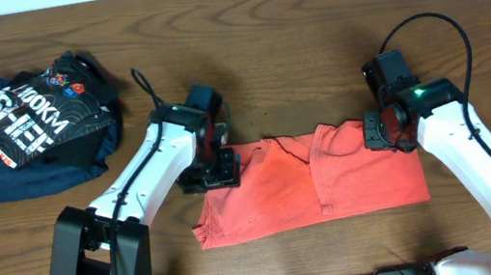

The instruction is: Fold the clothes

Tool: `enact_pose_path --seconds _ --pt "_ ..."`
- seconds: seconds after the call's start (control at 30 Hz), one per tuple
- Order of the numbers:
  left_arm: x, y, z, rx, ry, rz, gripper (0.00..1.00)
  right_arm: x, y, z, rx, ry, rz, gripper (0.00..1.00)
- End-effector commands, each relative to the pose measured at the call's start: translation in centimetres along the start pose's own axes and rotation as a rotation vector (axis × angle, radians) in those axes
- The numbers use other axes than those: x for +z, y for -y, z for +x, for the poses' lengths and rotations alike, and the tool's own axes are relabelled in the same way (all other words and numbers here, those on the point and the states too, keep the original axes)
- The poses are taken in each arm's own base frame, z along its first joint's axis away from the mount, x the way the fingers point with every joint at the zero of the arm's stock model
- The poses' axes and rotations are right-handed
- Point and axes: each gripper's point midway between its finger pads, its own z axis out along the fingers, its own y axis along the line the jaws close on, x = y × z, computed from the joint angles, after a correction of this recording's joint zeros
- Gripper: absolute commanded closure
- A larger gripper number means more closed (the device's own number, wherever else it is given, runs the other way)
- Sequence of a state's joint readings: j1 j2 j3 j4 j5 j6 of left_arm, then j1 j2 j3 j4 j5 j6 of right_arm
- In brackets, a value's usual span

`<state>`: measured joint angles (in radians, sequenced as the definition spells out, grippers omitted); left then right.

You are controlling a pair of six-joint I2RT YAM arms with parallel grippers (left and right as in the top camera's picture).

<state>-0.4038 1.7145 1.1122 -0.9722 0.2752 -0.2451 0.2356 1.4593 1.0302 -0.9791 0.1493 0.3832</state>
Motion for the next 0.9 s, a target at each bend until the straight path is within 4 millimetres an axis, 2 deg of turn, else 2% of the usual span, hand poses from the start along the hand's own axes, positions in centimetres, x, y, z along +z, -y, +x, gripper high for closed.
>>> enact_pose_path --seconds 0.0,0.33,0.53,0.7,0.73,0.87 --pt "0.7 -2.2 0.2 -0.047 -0.008 -0.087 0.32 0.0 0.4 0.0 0.011 0.004 0.011 0.67" --pt "3.2 -2.6 0.9 -0.057 -0.012 -0.060 0.25 0.0 0.3 0.3 0.009 -0.007 0.008 0.67" --pt "4.9 -1.5 1.4 -0.052 -0.014 0.035 0.23 0.0 0.3 0.3 0.009 -0.007 0.007 0.67" --pt "5.5 0.6 2.0 -0.026 -0.037 0.173 0.24 0.0 0.4 0.4 0.008 -0.011 0.009 0.67" --pt "5.5 0.6 2.0 -0.026 -0.039 0.178 0.28 0.0 0.4 0.4 0.008 -0.011 0.009 0.67" --pt "5.4 0.7 2.0 -0.014 -0.036 0.180 0.65 0.0 0.4 0.4 0.008 -0.010 0.008 0.67"
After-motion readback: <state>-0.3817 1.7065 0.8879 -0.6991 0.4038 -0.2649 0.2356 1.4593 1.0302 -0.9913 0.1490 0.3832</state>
